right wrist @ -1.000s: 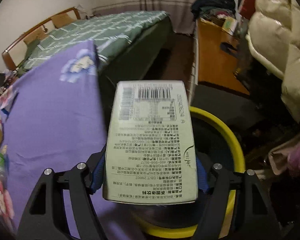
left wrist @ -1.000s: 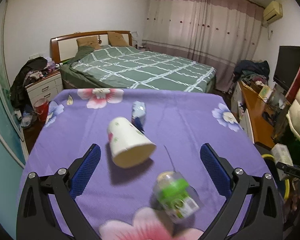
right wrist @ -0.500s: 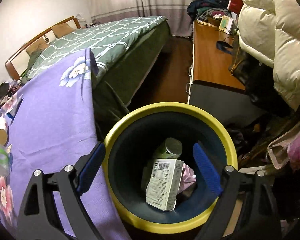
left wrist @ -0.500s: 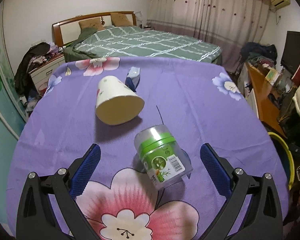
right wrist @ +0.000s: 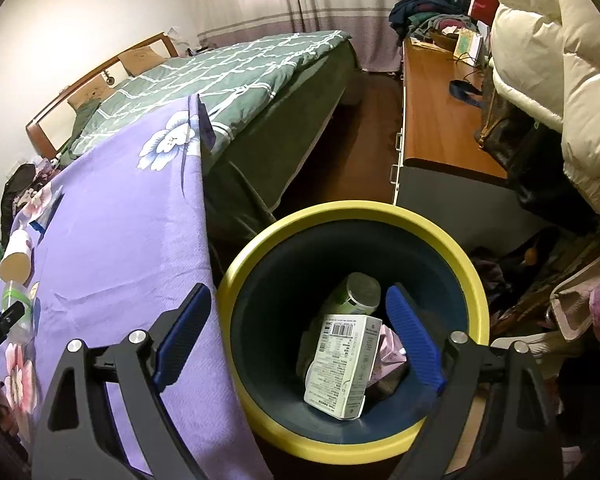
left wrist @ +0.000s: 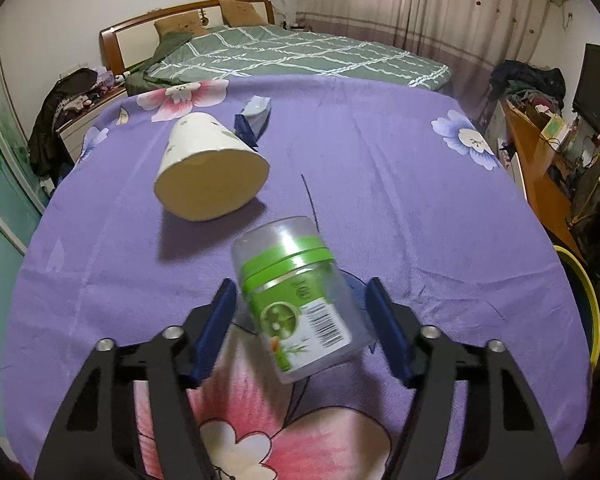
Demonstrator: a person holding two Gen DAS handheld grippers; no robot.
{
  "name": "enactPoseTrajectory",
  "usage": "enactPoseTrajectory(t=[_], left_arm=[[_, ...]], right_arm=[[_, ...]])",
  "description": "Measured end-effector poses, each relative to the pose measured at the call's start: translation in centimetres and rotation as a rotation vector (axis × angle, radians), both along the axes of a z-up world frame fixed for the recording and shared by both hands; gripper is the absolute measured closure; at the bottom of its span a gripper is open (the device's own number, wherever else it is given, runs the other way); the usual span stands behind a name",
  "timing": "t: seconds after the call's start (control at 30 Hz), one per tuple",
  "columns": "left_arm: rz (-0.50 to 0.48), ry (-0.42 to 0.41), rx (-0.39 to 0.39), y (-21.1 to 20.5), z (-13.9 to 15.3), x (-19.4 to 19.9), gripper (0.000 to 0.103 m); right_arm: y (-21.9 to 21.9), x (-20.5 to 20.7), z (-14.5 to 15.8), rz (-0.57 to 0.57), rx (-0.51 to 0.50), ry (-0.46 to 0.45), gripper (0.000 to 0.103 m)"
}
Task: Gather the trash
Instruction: 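Grasp the clear green-lidded jar with the left gripper, then carry the green-lidded jar into the yellow bin and open the left gripper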
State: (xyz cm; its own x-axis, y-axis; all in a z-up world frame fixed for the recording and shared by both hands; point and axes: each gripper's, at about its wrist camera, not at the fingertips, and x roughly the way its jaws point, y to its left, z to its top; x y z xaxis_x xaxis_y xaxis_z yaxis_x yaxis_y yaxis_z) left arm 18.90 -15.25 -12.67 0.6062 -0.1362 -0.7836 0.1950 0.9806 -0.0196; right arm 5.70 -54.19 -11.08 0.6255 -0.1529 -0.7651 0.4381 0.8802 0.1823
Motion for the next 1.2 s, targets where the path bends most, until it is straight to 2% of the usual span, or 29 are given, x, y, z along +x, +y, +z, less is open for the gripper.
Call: enactPoseTrajectory(t=[0.07,0.27,0.6,0.93,1.1,1.2], left_arm=[[-0.012,-0.009,0.013,-0.4,0.1,-0.1,0.047],[-0.094,-0.018,0.010,-2.4,0.9,-1.0,0.052],[-0.286,-0.059,0.007,-9.9,3.3,-3.4,0.052],[-0.587,-0.060,-0.016,-22.6,5.1,-7.4,0.052],[-0.697,-0.038,-0.014,-28.7,4.7,-9.1,0.052],[-0.727,-0.023,-0.008,-31.5,4.1,-9.2,0.052]], right_arm=[[-0.3,-0.2,0.0,0.000,0.003,-0.006,0.018],[-1.1,-1.4,0.3,-0.011,0.007,-0.027,0.018],[-3.2,-4.0,0.5,-0.055,0.016,-0.050,0.018],[-5.9,-7.9,0.3,-0.141,-0.003,-0.047,0.018],[-7.1,-9.7,-0.1,-0.185,-0.012,-0.032,0.018],[-7.5,-10.5,-0.3,-0.203,-0.019,-0.022,0.018]])
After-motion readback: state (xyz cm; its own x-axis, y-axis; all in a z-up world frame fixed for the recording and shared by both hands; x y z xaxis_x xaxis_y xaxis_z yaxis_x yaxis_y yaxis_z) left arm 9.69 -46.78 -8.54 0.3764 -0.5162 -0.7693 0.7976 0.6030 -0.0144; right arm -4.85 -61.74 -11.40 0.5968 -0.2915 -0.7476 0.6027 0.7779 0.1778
